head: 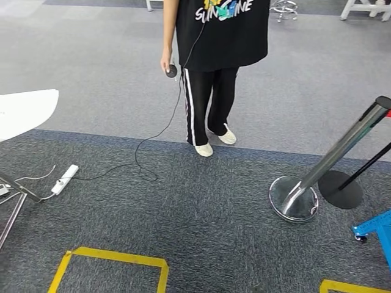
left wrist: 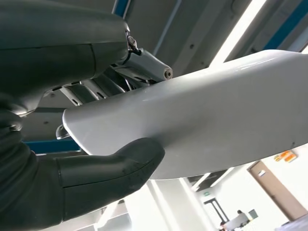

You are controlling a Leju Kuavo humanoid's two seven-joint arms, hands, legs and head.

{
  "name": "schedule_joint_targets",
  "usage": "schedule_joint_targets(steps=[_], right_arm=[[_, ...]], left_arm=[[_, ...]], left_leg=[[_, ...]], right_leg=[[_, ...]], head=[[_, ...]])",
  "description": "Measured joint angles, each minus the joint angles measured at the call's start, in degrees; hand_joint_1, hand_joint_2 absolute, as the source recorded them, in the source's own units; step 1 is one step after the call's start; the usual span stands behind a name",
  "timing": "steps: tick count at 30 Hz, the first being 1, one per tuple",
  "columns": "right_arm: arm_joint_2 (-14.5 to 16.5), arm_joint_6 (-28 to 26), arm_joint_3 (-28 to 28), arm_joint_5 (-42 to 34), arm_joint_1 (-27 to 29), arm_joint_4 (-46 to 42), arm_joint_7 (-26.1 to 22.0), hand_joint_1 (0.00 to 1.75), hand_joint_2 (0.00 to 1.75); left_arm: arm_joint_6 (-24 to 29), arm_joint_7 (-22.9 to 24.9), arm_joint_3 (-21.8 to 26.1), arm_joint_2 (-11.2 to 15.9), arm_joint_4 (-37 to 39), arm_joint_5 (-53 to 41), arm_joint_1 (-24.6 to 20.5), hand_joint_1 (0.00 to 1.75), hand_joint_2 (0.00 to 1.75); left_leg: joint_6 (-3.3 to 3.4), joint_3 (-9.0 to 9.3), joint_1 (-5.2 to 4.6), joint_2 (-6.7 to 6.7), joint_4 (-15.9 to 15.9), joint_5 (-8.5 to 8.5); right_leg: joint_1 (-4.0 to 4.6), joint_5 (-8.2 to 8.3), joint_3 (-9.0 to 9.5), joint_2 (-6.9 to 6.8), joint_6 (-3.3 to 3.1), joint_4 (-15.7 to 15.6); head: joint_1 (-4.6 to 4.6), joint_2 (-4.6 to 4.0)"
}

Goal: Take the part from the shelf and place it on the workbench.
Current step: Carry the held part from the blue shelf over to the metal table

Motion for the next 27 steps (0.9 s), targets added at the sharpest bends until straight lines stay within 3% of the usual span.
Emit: schedule_joint_targets(steps=[2,4,6,8,9,11,12,14,15,17,19,21,23,24,27], right_arm=[[0.0,0.0,0.0,0.0,-0.1,0.0,0.0,0.00,0.00],[0.1,0.0,0.0,-0.1,-0.1,0.0,0.0,0.00,0.00],[0.1,0.0,0.0,-0.1,0.0,0.0,0.0,0.00,0.00],[0.1,0.0,0.0,-0.1,0.1,0.0,0.0,0.00,0.00],[0.1,0.0,0.0,-0.1,0.1,0.0,0.0,0.00,0.00],[0.1,-0.1,0.0,0.0,0.1,0.0,0.0,0.00,0.00],[0.1,-0.1,0.0,0.0,0.0,0.0,0.1,0.00,0.00],[0.2,-0.3,0.0,0.0,0.0,0.0,0.1,0.00,0.00],[0.2,-0.3,0.0,0.0,-0.1,0.0,0.2,0.00,0.00],[0.2,-0.4,0.0,0.0,-0.2,0.0,0.2,0.00,0.00],[0.2,-0.4,0.0,0.0,-0.3,0.0,0.2,0.00,0.00],[0.2,-0.3,0.0,0.0,-0.2,0.0,0.2,0.00,0.00],[0.2,-0.2,0.0,0.1,-0.1,0.0,0.3,0.00,0.00],[0.2,-0.2,0.0,0.1,0.0,0.0,0.3,0.00,0.00],[0.2,-0.2,0.0,0.1,0.0,0.0,0.3,0.00,0.00]], left_arm=[[0.0,0.0,0.0,0.1,0.0,0.0,0.3,1.75,1.75],[0.0,0.0,0.1,0.3,0.0,0.0,0.4,1.75,1.75],[-0.1,0.0,0.0,0.3,0.0,0.0,0.3,1.75,1.75],[-0.1,0.0,-0.1,0.1,0.0,0.0,0.5,1.75,1.75],[-0.1,0.0,-0.1,0.0,0.0,0.0,0.7,1.75,1.75],[-0.2,0.0,0.0,0.0,0.0,0.0,0.6,1.75,1.75],[-0.2,0.0,0.0,0.0,0.0,0.0,0.5,1.75,1.75],[-0.3,0.0,0.0,-0.1,0.0,0.1,0.1,1.75,1.75],[-0.3,0.0,0.0,-0.1,0.0,0.1,0.1,1.75,1.75],[-0.3,0.0,0.0,0.0,0.0,0.0,0.1,1.75,1.75],[-0.3,0.0,0.0,0.1,0.1,0.0,-0.2,1.75,1.75],[-0.3,0.0,-0.1,0.1,0.1,-0.1,-0.5,1.75,1.75],[-0.4,-0.1,-0.3,-0.1,0.1,-0.2,-0.7,1.75,1.75],[-0.4,-0.1,-0.4,-0.2,0.1,-0.2,-0.7,1.75,1.75],[-0.4,-0.1,-0.4,-0.2,0.1,-0.2,-0.8,1.75,1.75]], left_leg=[[-0.71,-0.31,0.27,-0.75,-0.1,0.27],[-1.10,-1.65,0.06,2.04,2.3,-1.36],[-1.36,-5.02,-0.16,5.92,9.3,-5.09],[-1.60,-7.93,-0.05,7.09,15.6,-7.32],[-1.68,-8.04,0.01,7.26,16.1,-6.94],[-1.82,-4.85,0.05,8.46,10.6,-3.74],[-1.94,-2.55,-0.11,10.25,6.5,-2.31],[-1.34,0.40,-0.37,12.40,1.2,-0.97],[-0.88,0.71,-0.53,12.51,0.5,-1.08],[0.12,0.55,-0.47,10.69,0.4,-1.02],[0.88,0.51,-0.27,9.18,0.3,-0.84],[1.45,0.46,-0.18,7.77,0.3,-0.74],[1.64,0.39,-0.29,6.30,0.3,-0.72],[1.65,0.38,-0.34,5.77,0.3,-0.72],[1.66,0.38,-0.37,5.27,0.3,-0.72]], right_leg=[[0.16,0.33,0.19,-1.51,-0.67,-0.2],[0.13,0.70,0.35,-3.00,-1.40,-0.8],[0.26,0.77,0.34,-4.56,-1.80,-1.0],[0.37,0.68,0.26,-6.26,-1.92,-1.0],[0.39,0.62,0.25,-7.08,-1.92,-1.0],[0.40,0.45,0.36,-8.65,-1.72,-0.9],[0.58,0.25,0.44,-9.38,-1.47,-0.8],[1.06,-0.29,0.66,-10.71,-0.96,-0.7],[1.31,-0.55,0.83,-11.39,-0.76,-0.6],[1.26,-0.97,1.22,-12.25,-0.34,-0.6],[0.92,-2.54,0.29,-9.35,0.27,1.7],[0.72,-5.87,-3.03,-5.43,0.61,8.7],[0.71,-8.38,-6.86,-4.52,0.53,15.8],[0.71,-8.80,-7.93,-4.48,0.48,17.6],[0.72,-8.67,-8.50,-4.47,0.40,18.3]], head=[[-0.03,0.00],[-0.22,0.00],[-0.38,0.00],[-0.38,0.00],[-0.39,0.00],[-0.39,0.00],[-0.43,0.00],[-0.29,0.00],[-0.25,0.00],[-0.18,0.00],[-0.04,0.00],[0.14,0.00],[0.17,0.00],[0.16,0.00],[0.18,0.00]])
